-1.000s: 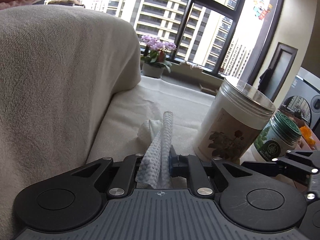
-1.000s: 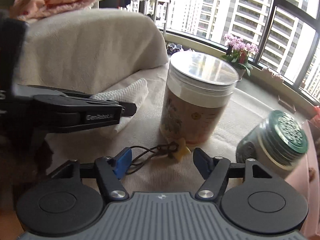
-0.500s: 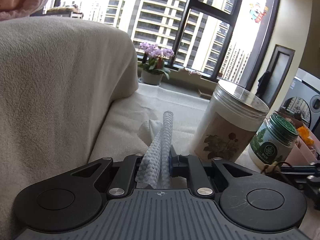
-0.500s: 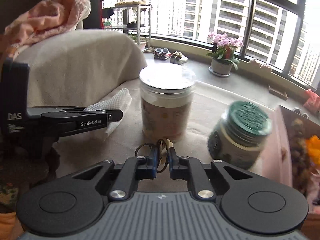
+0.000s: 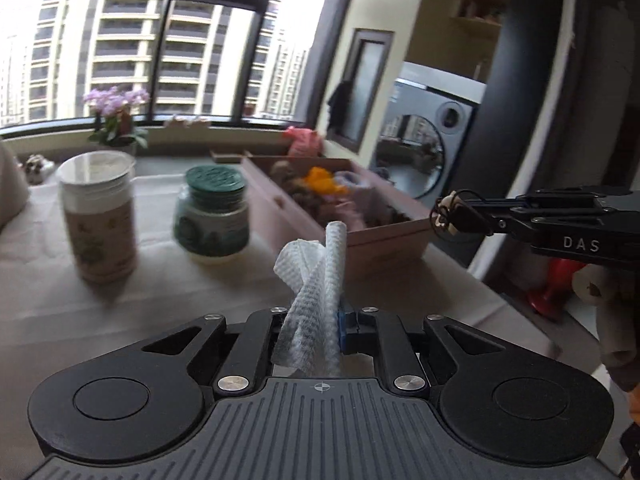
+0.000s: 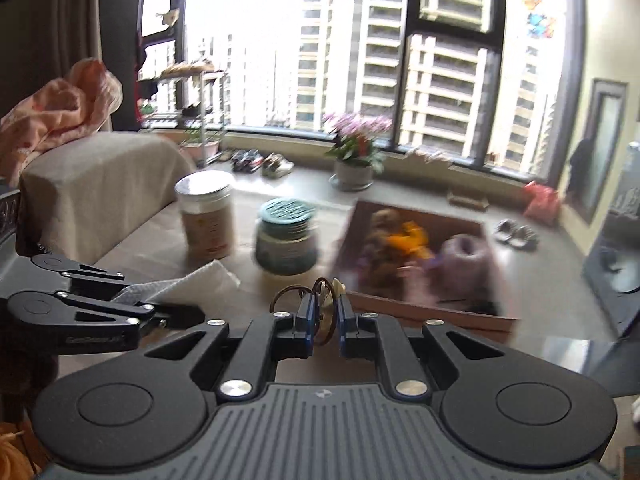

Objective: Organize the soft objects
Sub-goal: 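Drop the paper towel into the pink box with the left gripper while the right drops the cord in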

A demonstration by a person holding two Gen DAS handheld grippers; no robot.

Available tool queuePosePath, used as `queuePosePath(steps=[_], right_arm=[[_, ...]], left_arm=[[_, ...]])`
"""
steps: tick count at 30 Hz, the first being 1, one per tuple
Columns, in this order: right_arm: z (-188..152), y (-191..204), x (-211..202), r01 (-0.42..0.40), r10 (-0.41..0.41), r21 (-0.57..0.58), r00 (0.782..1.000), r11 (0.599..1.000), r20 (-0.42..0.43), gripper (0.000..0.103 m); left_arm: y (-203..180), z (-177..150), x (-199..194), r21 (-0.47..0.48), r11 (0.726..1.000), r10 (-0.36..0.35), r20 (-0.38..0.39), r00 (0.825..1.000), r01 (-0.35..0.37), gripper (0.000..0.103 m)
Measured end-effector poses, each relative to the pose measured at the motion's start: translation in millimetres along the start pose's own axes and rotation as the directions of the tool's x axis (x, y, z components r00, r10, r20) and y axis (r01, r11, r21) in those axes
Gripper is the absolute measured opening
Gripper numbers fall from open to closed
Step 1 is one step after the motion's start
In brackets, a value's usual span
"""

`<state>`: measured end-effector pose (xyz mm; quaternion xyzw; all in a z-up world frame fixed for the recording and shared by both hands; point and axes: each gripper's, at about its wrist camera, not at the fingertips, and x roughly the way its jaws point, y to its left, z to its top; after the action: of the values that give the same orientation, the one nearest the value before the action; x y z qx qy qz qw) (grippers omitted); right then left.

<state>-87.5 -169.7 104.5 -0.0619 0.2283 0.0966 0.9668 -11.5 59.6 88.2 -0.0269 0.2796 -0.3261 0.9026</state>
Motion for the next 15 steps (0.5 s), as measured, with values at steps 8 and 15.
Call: queuePosePath(steps=[8,15], right_arm=[[21.7,-60.8,-32.6,0.08,-0.086,0.069,0.992,0.994,0.094,0.011],[68.9,-100.4,2.4,0.067,-0.076,0.151,0.995,0.986,0.058,0.011]], left_arm=[[-20.0,81.6,36.5,0.02,0.99,-0.138,0.088,0.987,0.137,0.016],[-14.4,111.6,151.8,0.082,0.988,-0.127,-0.053,0.991,0.131,0.023]])
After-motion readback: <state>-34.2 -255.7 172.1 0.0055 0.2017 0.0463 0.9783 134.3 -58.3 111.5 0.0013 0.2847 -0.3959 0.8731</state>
